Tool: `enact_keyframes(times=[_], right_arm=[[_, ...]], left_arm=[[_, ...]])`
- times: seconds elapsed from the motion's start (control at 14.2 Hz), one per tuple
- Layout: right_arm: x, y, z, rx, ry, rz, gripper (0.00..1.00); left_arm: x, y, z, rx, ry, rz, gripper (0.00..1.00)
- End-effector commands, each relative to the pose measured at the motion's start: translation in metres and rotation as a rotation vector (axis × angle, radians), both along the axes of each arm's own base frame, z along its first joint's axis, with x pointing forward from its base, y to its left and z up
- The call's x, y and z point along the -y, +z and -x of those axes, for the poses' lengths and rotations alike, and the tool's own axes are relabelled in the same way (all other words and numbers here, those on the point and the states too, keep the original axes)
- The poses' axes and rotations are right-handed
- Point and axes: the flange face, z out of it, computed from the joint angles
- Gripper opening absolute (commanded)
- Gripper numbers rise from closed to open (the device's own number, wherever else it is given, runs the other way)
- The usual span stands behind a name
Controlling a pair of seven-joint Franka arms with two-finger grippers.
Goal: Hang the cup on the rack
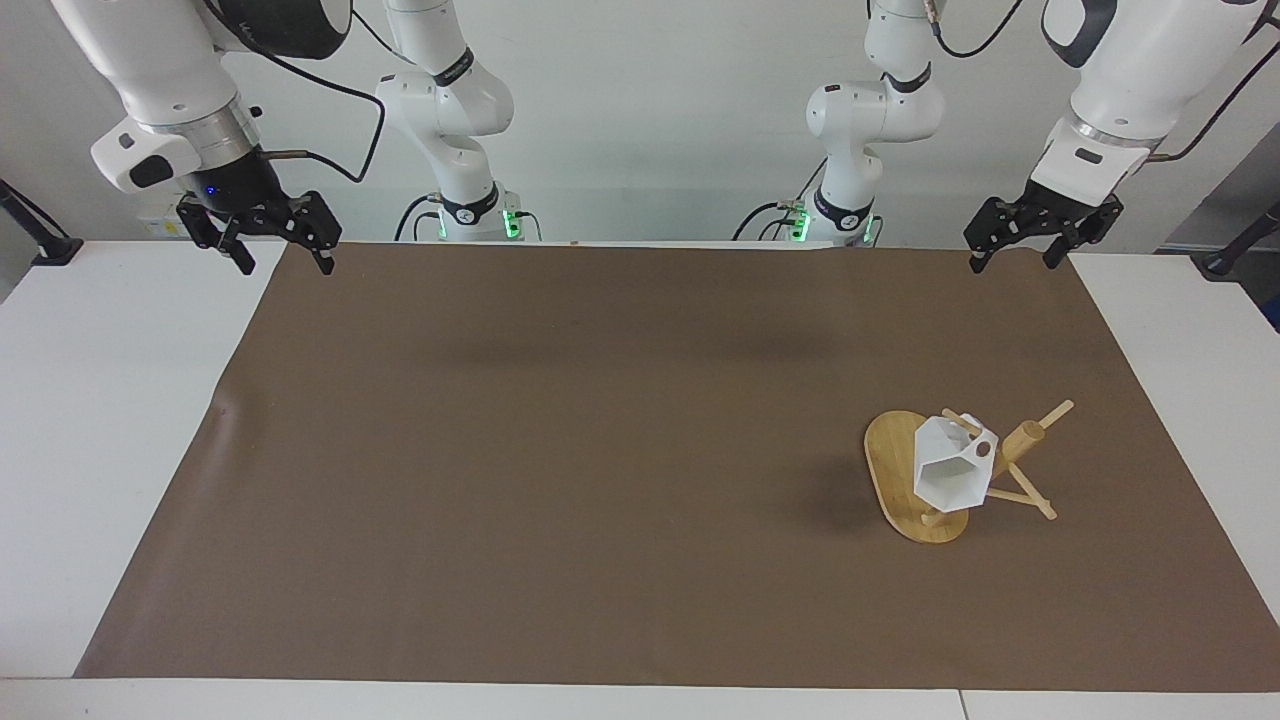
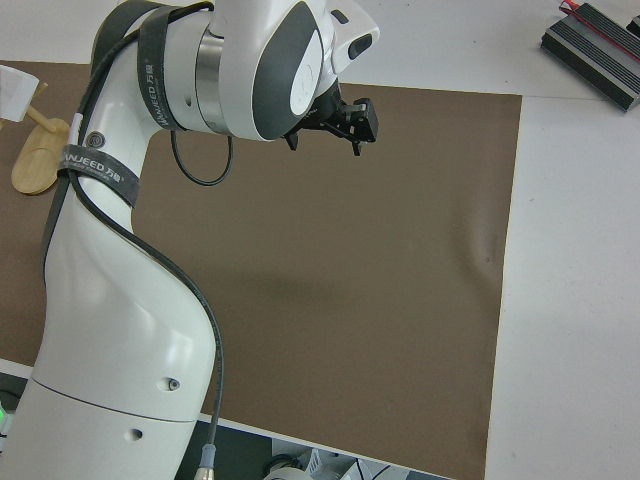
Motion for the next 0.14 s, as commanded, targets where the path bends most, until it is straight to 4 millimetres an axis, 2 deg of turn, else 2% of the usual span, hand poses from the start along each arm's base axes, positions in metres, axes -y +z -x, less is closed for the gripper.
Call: enact_keyframes(times=[0.0, 0.07], right_arm=[[-0.0014, 0.0008, 0.0053, -0.007, 0.003, -0.020, 1.00], [-0.0014, 0.0008, 0.0053, -0.007, 0.003, -0.020, 1.00]], left_arm=[[-0.0021, -0.0015, 0.0013, 0.011, -0.034, 0.006, 1.00], [-0.0021, -0.0015, 0.0013, 0.011, -0.047, 0.006, 1.00]])
